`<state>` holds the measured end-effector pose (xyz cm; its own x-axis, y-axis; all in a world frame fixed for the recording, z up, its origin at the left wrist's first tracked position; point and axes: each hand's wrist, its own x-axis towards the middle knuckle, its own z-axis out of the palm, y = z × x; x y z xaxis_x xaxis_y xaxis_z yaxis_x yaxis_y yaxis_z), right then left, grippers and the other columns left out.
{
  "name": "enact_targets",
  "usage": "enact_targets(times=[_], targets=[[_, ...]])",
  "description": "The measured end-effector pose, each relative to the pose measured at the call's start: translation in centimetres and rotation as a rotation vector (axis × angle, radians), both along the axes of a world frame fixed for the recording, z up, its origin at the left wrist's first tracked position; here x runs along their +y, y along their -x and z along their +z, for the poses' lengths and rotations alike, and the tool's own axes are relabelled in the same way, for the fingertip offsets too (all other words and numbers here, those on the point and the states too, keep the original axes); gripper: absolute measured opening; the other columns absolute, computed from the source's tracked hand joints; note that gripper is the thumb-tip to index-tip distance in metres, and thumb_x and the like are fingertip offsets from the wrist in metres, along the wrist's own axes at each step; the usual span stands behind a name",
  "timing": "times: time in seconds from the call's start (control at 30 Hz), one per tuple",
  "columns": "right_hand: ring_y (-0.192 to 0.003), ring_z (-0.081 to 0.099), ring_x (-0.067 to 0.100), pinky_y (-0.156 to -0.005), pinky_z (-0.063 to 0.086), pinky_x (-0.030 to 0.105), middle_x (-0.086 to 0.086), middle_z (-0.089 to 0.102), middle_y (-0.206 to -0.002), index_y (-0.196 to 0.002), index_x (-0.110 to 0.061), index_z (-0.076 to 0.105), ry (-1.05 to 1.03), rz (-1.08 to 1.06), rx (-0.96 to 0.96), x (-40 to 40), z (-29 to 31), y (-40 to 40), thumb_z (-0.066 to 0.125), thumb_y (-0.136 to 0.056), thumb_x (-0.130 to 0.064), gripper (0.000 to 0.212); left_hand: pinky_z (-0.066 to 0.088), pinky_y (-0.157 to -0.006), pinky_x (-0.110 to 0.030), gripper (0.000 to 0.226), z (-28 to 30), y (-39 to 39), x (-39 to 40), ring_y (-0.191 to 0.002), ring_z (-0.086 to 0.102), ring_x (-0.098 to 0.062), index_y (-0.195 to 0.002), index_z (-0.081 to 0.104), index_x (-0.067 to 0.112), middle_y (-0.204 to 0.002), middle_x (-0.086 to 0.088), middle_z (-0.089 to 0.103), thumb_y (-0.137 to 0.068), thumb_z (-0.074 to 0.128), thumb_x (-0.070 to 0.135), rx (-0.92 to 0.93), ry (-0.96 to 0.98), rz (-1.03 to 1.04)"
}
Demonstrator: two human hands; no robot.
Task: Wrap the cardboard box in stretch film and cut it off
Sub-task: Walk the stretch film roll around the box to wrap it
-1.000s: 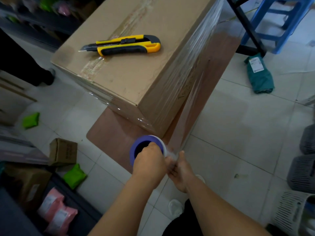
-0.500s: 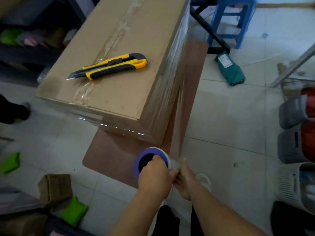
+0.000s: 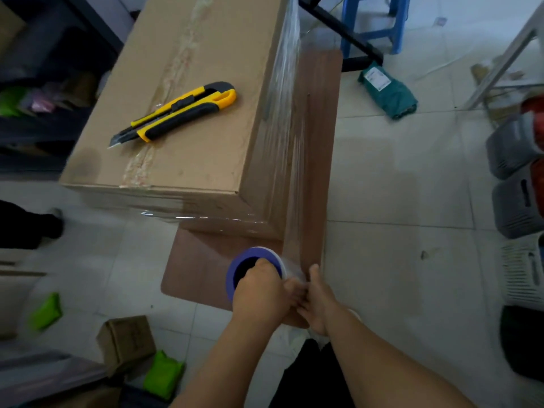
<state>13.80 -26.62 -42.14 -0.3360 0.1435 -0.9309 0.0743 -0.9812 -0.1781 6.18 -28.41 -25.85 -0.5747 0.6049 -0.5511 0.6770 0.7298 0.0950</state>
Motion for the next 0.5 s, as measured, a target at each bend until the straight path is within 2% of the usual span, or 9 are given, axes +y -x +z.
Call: enact_targets(times=[0.03, 0.13, 0.23, 0.3, 0.37, 0.4, 0.5], targets=[[-0.076, 0.057, 0.014, -0.059, 0.043, 0.024, 0.013, 0.066, -0.113, -0.129, -0.010, 0.055, -0.003, -0.004, -0.003, -0.1, 0.1, 0.1, 0.023, -0.098, -0.060, 0.067, 0.043, -0.063, -0.024, 0.044, -0.1, 0.1, -0.1, -0.085, 0.063, -0.021, -0.106, 0.048, 0.005, -0.097, -0.006, 0.064, -0.089, 0.058, 0.045, 0.011, 0.007, -0.010], [-0.076, 0.059, 0.015, -0.056, 0.044, 0.025, 0.012, 0.064, -0.111, -0.135, -0.007, 0.050, -0.022, -0.012, -0.006, -0.4, 0.4, 0.5, 0.025, -0.099, -0.058, 0.068, 0.042, -0.062, -0.024, 0.046, -0.2, 0.6, -0.3, -0.079, 0.061, -0.020, -0.106, 0.048, 0.005, -0.091, -0.005, 0.061, -0.089, 0.058, 0.047, 0.021, 0.004, -0.029], [-0.081, 0.060, 0.016, -0.058, 0.046, 0.025, 0.015, 0.060, -0.131, -0.139, -0.006, 0.048, -0.021, -0.019, -0.025, -0.6, 0.2, 0.8, 0.024, -0.099, -0.058, 0.070, 0.039, -0.060, -0.023, 0.045, -0.3, 1.2, -0.5, -0.068, 0.051, -0.015, -0.104, 0.049, 0.005, -0.078, 0.002, 0.050, -0.090, 0.057, 0.048, 0.025, -0.011, -0.062], [-0.099, 0.062, 0.022, -0.074, 0.050, 0.027, 0.015, 0.057, -0.136, -0.140, -0.007, 0.046, -0.018, -0.032, -0.034, -0.7, 0.3, 1.1, 0.022, -0.099, -0.058, 0.069, 0.038, -0.060, -0.023, 0.045, -0.3, 1.8, -0.7, -0.068, 0.049, -0.014, -0.104, 0.049, 0.005, -0.079, 0.002, 0.049, -0.090, 0.055, 0.048, 0.036, -0.017, -0.095], [-0.122, 0.055, 0.027, -0.097, 0.044, 0.034, 0.014, 0.054, -0.140, -0.142, -0.007, 0.044, -0.027, -0.027, -0.044, -1.2, 0.3, 1.8, 0.021, -0.098, -0.060, 0.072, 0.038, -0.060, -0.023, 0.045, -0.3, 2.4, -1.0, -0.070, 0.051, -0.014, -0.104, 0.050, 0.005, -0.081, 0.001, 0.053, -0.091, 0.054, 0.048, 0.042, -0.016, -0.142], [-0.126, 0.052, 0.028, -0.102, 0.041, 0.036, 0.014, 0.053, -0.141, -0.143, -0.008, 0.043, -0.023, -0.029, -0.044, -1.5, 0.5, 2.3, 0.020, -0.097, -0.062, 0.074, 0.038, -0.060, -0.023, 0.046, -0.2, 2.8, -1.1, -0.072, 0.055, -0.016, -0.105, 0.050, 0.005, -0.085, -0.001, 0.057, -0.091, 0.054, 0.048, 0.041, -0.008, -0.162], [-0.126, 0.052, 0.027, -0.102, 0.040, 0.035, 0.012, 0.053, -0.141, -0.143, -0.011, 0.044, -0.017, -0.084, -0.029, -2.7, 0.5, 4.1, 0.019, -0.096, -0.065, 0.076, 0.041, -0.059, -0.023, 0.048, -0.4, 4.1, -1.5, -0.083, 0.064, -0.020, -0.109, 0.049, 0.003, -0.096, -0.007, 0.065, -0.091, 0.055, 0.048, 0.047, 0.004, -0.211]])
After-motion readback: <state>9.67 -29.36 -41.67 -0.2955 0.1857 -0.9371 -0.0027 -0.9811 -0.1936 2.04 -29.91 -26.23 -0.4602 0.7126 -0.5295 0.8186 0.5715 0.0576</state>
